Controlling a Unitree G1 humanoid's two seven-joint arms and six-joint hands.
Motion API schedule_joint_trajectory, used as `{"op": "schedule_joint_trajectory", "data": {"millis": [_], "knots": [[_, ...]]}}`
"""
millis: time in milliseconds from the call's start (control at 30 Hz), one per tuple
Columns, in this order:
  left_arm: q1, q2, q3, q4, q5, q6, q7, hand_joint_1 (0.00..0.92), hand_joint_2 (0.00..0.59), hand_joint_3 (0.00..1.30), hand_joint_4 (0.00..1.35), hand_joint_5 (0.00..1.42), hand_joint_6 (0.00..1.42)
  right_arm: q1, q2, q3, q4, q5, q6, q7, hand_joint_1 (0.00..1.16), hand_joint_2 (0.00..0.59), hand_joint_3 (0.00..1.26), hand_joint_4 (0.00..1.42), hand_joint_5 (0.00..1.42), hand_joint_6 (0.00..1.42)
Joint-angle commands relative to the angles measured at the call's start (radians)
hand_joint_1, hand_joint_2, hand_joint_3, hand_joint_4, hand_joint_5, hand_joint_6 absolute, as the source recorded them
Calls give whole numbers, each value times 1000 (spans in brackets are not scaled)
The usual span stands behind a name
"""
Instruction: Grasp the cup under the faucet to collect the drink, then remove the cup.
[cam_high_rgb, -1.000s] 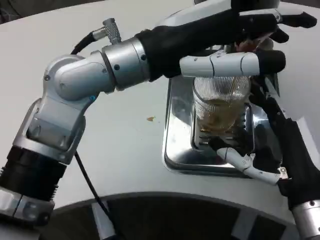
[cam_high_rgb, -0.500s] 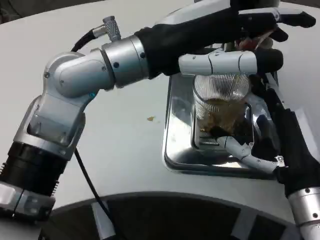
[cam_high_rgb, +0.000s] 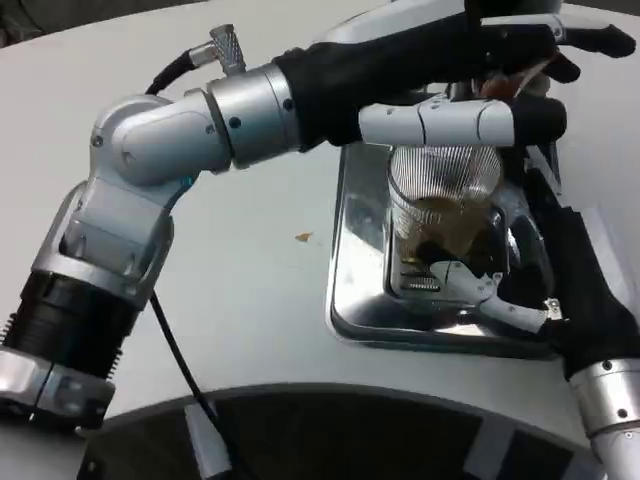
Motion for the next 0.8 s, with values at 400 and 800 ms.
{"op": "schedule_joint_trajectory", "data": {"millis": [400, 800], "knots": [[-9, 3, -42, 37, 72, -48, -30, 0, 100, 153, 74, 147, 175, -18, 10, 10, 28, 10, -3, -18, 799, 208, 68, 77, 97, 0], [-10, 6, -44, 34, 76, -53, -36, 0, 101, 153, 85, 147, 175, -22, 23, 20, 28, 12, 3, -21, 787, 215, 69, 77, 97, 0]]}}
